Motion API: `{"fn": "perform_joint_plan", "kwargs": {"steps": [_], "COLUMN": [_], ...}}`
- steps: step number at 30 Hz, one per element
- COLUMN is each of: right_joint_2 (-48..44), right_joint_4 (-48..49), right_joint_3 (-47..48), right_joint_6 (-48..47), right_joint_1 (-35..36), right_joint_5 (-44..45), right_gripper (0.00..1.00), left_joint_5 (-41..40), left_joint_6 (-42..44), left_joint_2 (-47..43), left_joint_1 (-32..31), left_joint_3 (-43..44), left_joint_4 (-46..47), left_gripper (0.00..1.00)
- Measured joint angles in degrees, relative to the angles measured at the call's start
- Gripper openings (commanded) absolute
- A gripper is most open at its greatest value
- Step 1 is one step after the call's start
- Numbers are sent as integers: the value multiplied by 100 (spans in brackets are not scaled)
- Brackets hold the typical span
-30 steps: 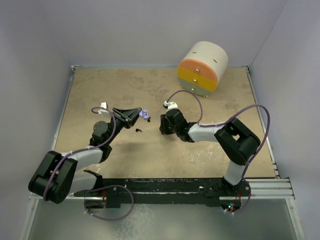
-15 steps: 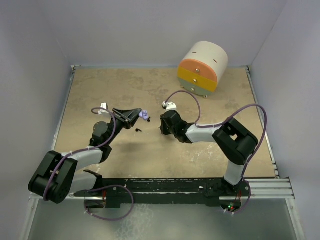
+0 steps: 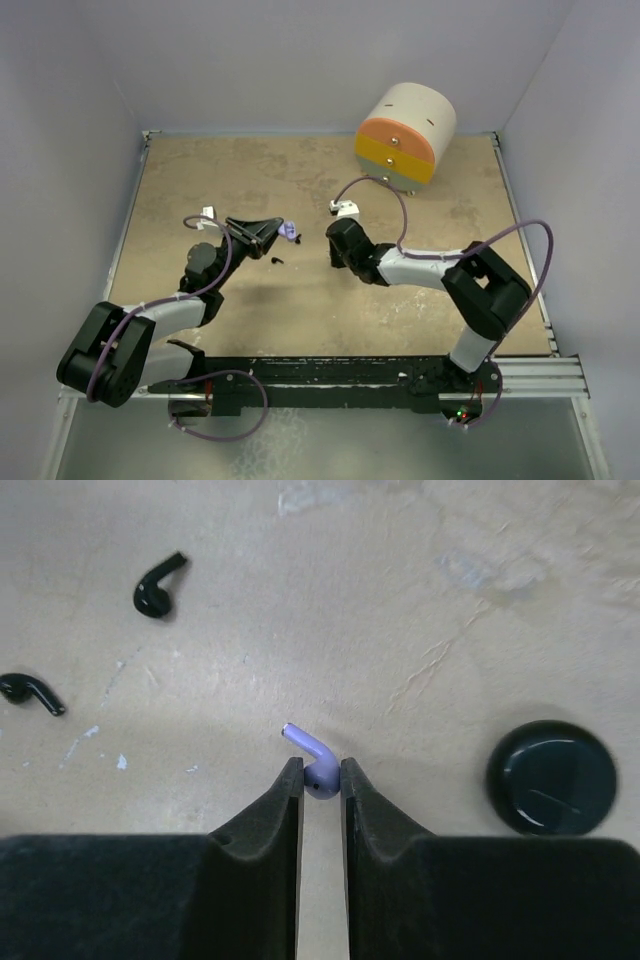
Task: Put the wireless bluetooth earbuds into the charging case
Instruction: Pick up the earbud from the center of the board, then place the earbud at the center of the board.
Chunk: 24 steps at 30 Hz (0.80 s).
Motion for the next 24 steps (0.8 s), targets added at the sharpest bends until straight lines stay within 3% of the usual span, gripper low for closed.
{"fn": "perform_joint_plan", "kwargs": {"steps": [16,24], "right_joint_2": [-1158,-1425], "right_joint_4": [-1895,-2540], "right_joint_3": [1484,1746], "right_joint_6": [-949,-1235], "right_joint_1": [0,0], "right_joint_5": [732,748], "right_gripper": [0,0], "left_joint_5": [98,120], "left_joint_6": [90,199], "left_joint_2": [367,564], "left_joint_1": [-7,-79], "left_joint_3": [643,922], "left_joint_4": [-654,-839], "left_gripper": [0,0]}}
